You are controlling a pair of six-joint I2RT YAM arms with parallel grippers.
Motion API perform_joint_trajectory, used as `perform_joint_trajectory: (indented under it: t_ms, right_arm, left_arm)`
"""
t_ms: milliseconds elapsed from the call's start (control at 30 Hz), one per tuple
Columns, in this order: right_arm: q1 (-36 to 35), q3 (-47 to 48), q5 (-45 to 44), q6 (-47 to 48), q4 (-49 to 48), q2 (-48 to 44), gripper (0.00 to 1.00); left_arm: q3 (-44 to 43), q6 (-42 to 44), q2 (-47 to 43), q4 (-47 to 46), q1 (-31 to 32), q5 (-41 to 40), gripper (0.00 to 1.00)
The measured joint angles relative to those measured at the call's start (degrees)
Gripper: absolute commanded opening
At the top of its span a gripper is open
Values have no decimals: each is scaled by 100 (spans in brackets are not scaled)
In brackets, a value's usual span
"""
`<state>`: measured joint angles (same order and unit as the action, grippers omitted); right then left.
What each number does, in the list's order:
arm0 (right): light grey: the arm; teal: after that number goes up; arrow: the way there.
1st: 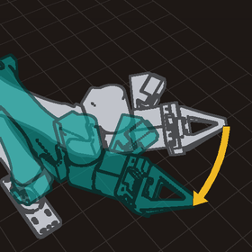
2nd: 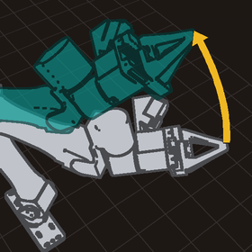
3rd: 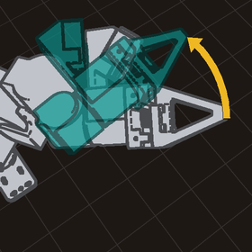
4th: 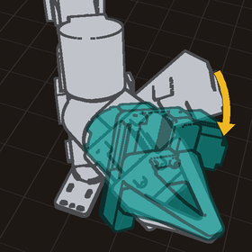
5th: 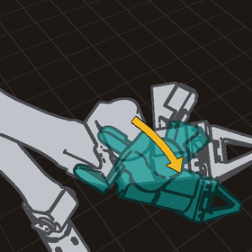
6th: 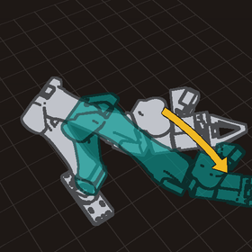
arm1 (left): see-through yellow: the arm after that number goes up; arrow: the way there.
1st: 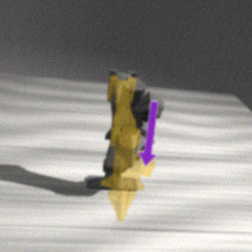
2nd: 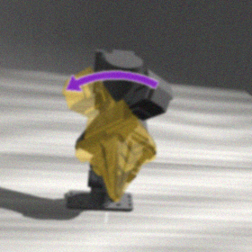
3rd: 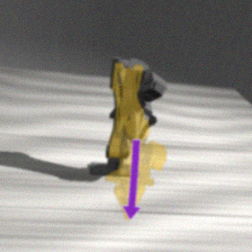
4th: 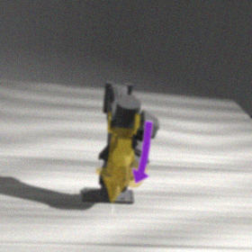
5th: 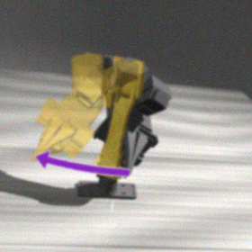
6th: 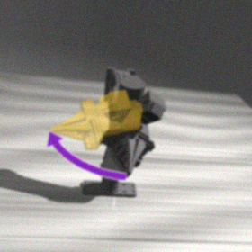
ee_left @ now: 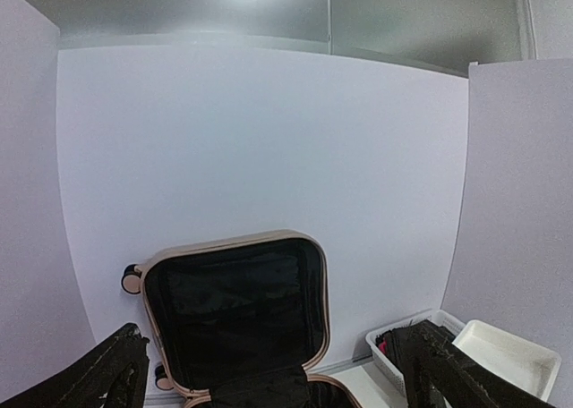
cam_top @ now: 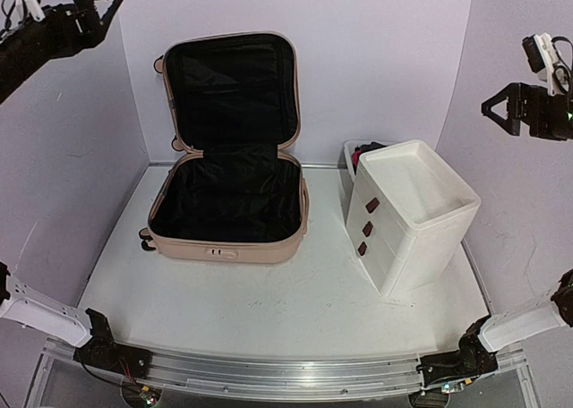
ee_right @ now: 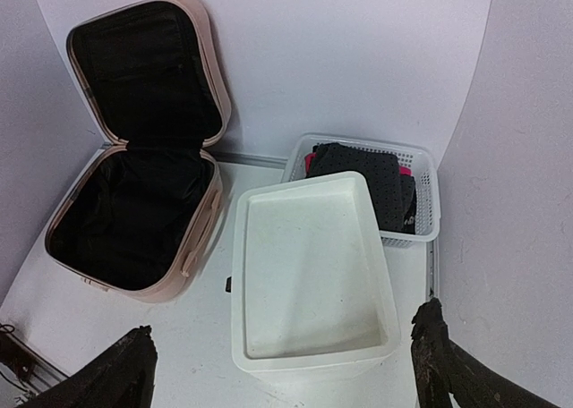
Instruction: Open, take out, and arrange the luggage
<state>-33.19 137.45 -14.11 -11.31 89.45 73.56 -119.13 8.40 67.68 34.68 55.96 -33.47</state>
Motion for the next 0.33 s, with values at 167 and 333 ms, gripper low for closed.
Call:
perform_joint_trajectory:
  t_ms: [167, 333]
  right_arm:
    - [0, 157, -87, -109, -2, -9, 98]
    - [0, -22, -164, -131, -164, -286, 98]
  left_arm:
    - [-140, 225, -240, 275, 2, 199, 100]
    - [-177, 332, -385, 601, 2, 238, 100]
